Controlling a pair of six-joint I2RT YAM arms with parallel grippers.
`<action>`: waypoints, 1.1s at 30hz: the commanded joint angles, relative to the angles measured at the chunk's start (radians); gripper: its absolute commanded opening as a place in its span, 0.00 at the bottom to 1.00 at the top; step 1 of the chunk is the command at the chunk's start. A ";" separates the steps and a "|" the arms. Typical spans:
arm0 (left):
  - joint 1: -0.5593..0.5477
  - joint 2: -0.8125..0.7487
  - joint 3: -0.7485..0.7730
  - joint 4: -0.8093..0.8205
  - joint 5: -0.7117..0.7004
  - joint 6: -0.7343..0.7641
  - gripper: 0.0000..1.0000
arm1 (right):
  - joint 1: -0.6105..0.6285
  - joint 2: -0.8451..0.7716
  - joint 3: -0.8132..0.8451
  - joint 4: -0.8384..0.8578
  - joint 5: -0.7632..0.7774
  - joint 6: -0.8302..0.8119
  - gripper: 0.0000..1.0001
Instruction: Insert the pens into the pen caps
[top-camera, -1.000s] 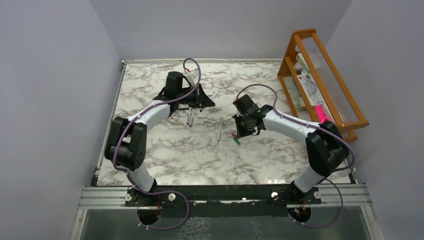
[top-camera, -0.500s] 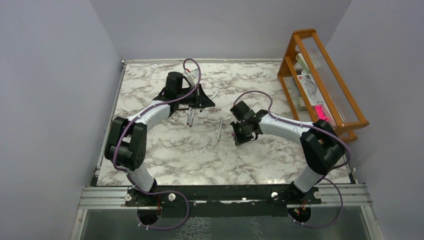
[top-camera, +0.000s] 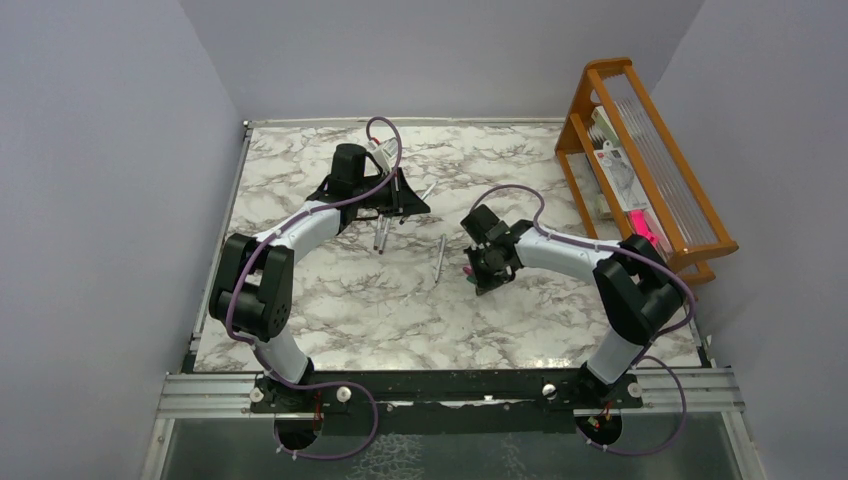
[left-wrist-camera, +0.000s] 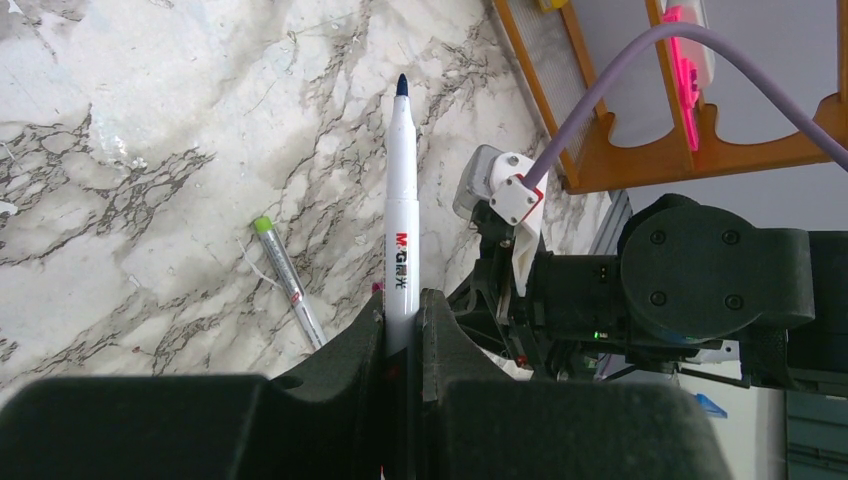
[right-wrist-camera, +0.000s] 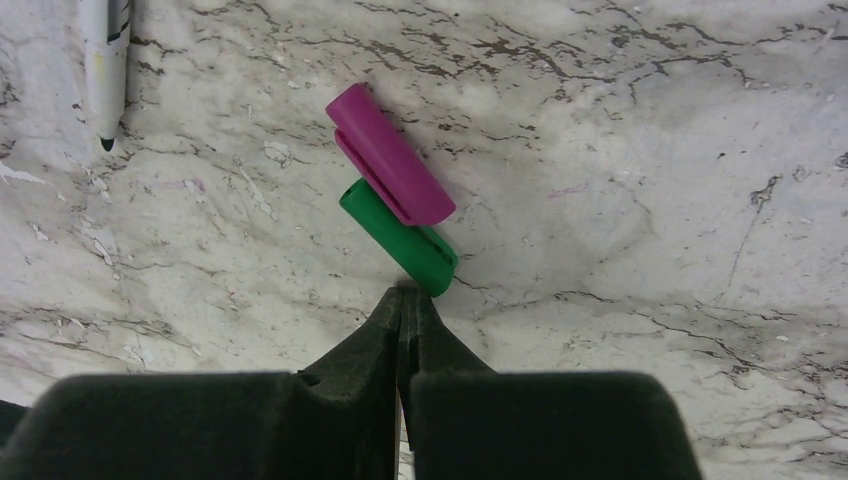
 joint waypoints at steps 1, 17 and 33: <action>0.002 -0.001 -0.013 0.016 0.030 0.009 0.00 | -0.016 0.016 0.005 -0.003 0.050 0.016 0.01; 0.002 -0.012 -0.012 -0.002 0.027 0.019 0.00 | -0.063 0.123 0.172 -0.025 0.073 -0.052 0.01; 0.005 -0.013 -0.011 -0.007 0.031 0.020 0.00 | -0.125 0.215 0.305 -0.057 0.101 -0.125 0.07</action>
